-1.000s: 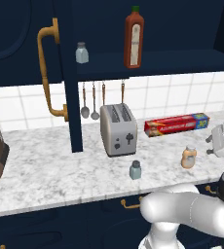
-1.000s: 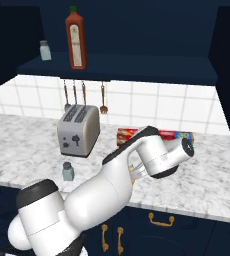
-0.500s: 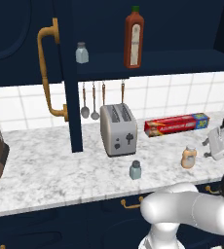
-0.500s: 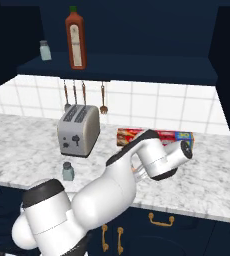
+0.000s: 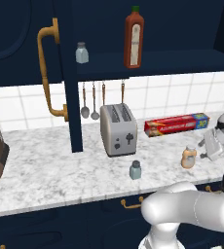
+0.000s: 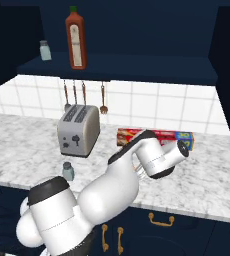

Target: Put the shaker and condiment bottle from the counter next to their counterparts in the cabinet.

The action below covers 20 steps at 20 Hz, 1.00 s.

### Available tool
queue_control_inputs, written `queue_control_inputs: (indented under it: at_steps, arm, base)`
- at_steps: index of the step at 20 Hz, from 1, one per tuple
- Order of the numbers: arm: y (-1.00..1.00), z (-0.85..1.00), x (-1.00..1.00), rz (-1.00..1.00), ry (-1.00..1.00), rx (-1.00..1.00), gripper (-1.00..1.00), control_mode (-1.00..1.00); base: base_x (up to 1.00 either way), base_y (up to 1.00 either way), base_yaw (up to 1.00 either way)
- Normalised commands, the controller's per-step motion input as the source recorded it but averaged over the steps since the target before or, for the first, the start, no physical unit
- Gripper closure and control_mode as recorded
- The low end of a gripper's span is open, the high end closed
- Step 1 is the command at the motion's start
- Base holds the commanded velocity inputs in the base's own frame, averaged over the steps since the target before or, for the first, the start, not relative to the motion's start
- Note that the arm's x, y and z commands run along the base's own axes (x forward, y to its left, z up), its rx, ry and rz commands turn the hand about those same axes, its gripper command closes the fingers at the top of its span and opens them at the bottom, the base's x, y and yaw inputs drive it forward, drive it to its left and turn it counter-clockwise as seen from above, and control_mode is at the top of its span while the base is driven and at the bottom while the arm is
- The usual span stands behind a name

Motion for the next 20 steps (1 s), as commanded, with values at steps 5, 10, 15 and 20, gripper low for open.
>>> queue_control_inputs:
  at_steps: [5,10,15,20]
  arm:
    - [0.0,-0.14,0.12,0.12,0.05,0.0,-1.0,-1.0]
    - [0.0,-0.1,0.16,0.15,0.04,0.02,-1.0,-1.0]
    - [0.0,-0.11,0.15,0.14,0.03,0.06,-1.0,-1.0]
    - [0.03,-0.2,0.16,0.08,0.09,0.06,-1.0,-1.0]
  base:
    - [0.0,0.0,0.0]
    - [0.0,0.0,0.0]
    - [0.0,0.0,0.0]
    - [0.0,0.0,0.0]
